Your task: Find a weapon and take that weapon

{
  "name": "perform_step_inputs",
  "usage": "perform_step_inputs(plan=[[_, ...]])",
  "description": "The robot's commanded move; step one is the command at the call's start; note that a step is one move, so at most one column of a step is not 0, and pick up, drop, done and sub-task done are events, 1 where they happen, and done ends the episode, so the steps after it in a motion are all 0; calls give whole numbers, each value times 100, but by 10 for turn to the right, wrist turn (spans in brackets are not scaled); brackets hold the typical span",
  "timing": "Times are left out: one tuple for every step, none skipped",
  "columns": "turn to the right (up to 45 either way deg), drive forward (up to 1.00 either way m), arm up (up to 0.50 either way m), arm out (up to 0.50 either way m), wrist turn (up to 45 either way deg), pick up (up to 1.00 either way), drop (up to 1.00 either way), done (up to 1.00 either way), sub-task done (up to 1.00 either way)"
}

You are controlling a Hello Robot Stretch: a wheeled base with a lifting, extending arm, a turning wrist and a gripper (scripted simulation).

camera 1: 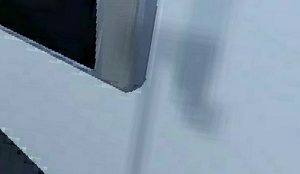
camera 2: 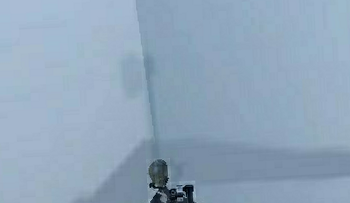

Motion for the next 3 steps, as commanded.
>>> perform_step_inputs(plan=[[0, 0, 0, 0, 0, 100, 0, 0, 0], [0, 0, 10, 0, 0, 0, 0, 0, 0], [0, 0, 0, 0, 0, 0, 0, 100, 0]])
